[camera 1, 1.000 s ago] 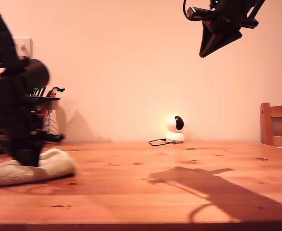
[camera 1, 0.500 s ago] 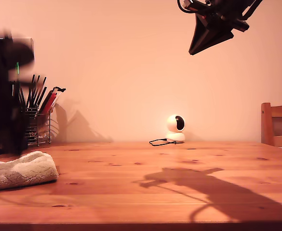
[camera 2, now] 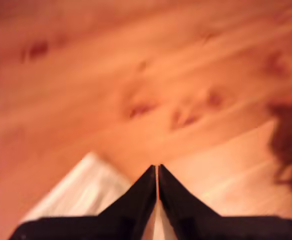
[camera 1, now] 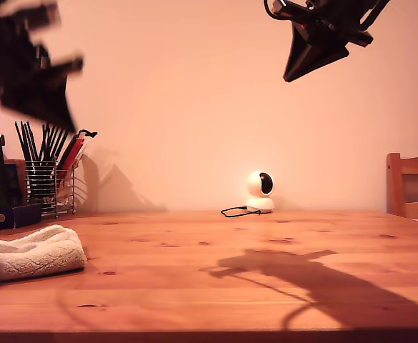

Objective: Fold the tea towel in front of you. After folding it, place it to the left side.

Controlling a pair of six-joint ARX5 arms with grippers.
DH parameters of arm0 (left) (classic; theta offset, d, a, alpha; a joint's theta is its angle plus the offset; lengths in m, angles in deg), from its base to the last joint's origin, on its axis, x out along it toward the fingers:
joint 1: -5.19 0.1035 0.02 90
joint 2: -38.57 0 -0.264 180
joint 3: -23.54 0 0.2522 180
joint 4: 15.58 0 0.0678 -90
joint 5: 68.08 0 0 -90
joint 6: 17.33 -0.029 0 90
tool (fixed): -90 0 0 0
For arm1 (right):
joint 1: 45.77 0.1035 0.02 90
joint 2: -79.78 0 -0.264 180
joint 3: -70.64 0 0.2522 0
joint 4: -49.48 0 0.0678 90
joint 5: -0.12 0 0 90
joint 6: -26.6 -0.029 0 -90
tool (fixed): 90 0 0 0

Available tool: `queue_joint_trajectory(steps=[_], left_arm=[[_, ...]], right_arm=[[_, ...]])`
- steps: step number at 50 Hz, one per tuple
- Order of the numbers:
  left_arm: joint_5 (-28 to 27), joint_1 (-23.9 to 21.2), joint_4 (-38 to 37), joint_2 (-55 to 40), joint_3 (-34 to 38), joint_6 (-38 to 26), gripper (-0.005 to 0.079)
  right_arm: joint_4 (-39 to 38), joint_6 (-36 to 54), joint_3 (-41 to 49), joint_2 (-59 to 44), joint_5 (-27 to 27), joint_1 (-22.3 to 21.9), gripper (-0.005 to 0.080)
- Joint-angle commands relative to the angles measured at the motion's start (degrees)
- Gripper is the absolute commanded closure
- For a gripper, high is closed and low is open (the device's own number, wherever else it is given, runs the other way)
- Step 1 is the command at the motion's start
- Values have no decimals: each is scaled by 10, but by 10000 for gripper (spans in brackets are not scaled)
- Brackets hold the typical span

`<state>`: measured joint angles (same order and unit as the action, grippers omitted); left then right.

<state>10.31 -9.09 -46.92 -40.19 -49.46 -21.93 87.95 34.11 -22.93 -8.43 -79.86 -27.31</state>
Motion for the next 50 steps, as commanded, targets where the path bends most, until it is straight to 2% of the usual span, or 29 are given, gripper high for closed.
queue_joint_trajectory(steps=[1,12,27,31,40,50], left_arm=[[-11,-4,16,19,1,3,764],[-55,-21,58,71,10,16,764],[-64,-59,74,144,21,16,764],[-64,-68,85,171,43,21,764],[-54,-100,163,251,127,44,764],[-48,-123,218,341,181,42,764]], right_arm=[[-14,-3,10,16,-2,2,765],[-72,-7,90,87,-11,2,765],[-161,-7,237,236,-11,3,765],[-175,-7,272,282,-10,3,765],[-181,-4,326,396,6,13,765],[-185,-3,336,519,5,45,765]])
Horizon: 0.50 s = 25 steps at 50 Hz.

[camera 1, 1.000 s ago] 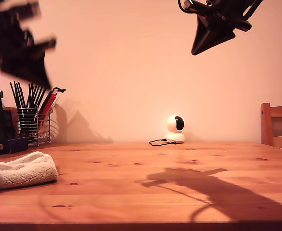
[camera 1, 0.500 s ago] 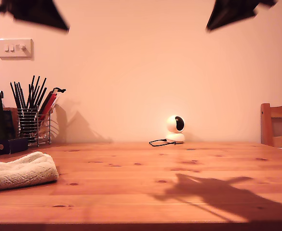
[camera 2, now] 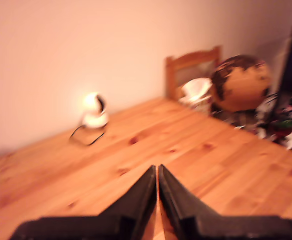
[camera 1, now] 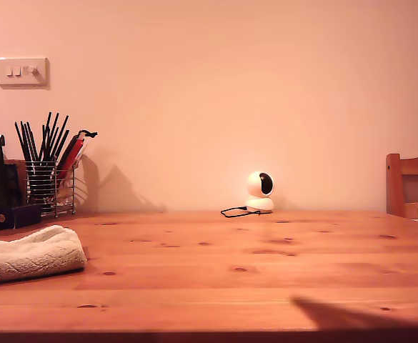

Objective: Fold the tea towel in front of you. After folding it, place it to the left side.

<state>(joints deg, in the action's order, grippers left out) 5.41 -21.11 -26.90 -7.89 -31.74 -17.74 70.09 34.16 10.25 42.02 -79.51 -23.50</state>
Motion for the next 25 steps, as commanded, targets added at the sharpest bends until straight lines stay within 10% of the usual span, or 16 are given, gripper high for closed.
queue_joint_trajectory(steps=[1,25], left_arm=[[1,-4,18,22,4,0,764],[0,-5,-10,22,4,2,764]], right_arm=[[-6,-5,4,26,1,9,765],[157,-31,4,65,0,13,765]])
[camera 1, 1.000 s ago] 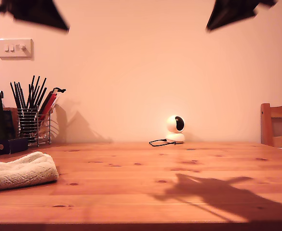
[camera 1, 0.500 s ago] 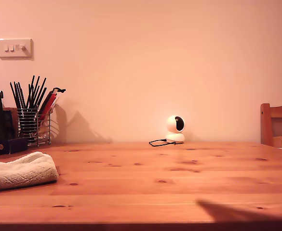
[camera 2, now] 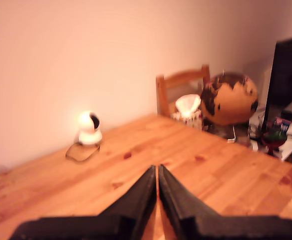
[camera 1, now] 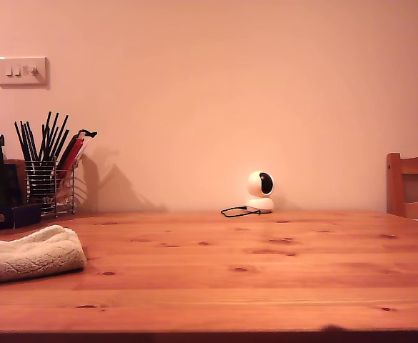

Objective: Fold the tea towel in front of you. After folding it, place it to the left side.

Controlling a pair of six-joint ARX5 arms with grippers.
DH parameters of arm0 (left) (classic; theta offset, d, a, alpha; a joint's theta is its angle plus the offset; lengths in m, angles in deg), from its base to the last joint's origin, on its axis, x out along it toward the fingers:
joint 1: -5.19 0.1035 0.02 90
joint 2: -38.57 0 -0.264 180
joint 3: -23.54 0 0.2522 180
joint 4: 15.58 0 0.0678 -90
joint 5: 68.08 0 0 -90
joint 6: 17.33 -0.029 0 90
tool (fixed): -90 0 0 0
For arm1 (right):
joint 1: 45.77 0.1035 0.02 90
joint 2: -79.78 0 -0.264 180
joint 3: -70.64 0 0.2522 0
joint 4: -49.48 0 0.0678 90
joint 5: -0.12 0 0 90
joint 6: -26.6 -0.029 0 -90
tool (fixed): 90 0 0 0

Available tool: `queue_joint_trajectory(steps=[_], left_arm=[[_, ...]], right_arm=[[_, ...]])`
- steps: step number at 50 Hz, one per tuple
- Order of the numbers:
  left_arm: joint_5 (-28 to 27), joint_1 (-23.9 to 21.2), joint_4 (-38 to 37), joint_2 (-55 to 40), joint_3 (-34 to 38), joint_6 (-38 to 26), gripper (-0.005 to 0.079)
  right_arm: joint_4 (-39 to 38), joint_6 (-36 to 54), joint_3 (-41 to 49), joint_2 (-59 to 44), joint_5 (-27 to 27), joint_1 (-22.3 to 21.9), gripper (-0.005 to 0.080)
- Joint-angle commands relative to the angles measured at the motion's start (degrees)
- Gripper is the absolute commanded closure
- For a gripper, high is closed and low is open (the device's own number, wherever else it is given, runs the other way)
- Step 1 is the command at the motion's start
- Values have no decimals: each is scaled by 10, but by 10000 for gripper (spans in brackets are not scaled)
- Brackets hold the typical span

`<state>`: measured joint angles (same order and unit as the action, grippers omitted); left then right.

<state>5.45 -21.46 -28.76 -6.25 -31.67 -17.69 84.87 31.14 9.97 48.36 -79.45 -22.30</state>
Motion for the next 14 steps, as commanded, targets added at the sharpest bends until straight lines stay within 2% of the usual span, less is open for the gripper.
queue_joint_trajectory(steps=[1,14], left_arm=[[0,-2,9,6,3,2,764],[0,-2,7,6,3,4,764]], right_arm=[[22,0,7,2,-1,1,765],[145,0,7,2,-5,1,765]])
